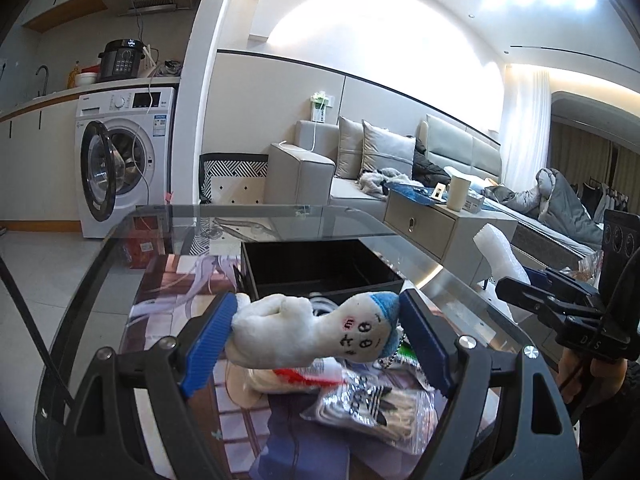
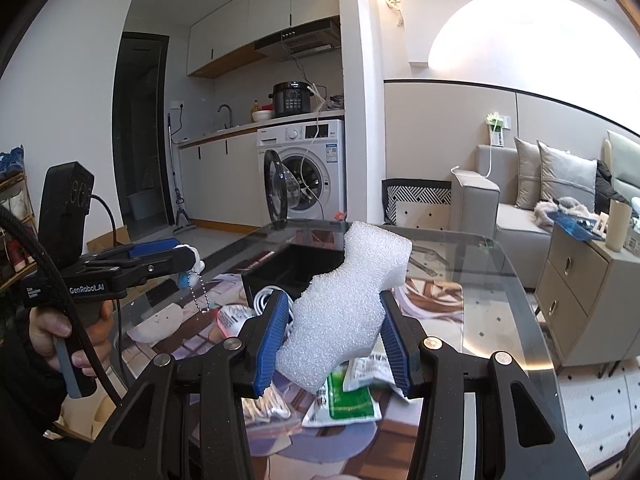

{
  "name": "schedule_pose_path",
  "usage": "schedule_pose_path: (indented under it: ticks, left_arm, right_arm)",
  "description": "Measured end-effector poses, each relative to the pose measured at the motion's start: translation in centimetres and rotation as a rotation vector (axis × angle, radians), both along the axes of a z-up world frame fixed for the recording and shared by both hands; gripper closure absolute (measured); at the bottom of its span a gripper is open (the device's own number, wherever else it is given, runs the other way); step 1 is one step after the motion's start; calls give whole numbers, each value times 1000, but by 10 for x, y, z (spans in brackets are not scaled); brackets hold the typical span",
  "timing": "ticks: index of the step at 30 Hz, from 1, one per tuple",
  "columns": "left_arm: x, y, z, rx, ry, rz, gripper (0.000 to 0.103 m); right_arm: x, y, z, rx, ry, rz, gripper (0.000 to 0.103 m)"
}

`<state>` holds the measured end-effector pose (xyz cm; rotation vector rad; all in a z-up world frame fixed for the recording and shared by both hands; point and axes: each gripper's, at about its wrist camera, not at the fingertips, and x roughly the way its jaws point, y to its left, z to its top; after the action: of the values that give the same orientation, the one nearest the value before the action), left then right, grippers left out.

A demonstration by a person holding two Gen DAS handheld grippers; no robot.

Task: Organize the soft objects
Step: 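Lift the foam with right gripper while left gripper carries the doll over the black box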

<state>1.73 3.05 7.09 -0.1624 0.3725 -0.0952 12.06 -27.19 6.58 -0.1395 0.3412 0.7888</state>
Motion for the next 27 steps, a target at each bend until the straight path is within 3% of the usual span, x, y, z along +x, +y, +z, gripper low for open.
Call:
schedule_pose_path:
  ticks: [27]
  left_arm:
    - [80,9,12,-11,25,35,21]
  right_arm:
    - [88,57,16,-6,33,113,56]
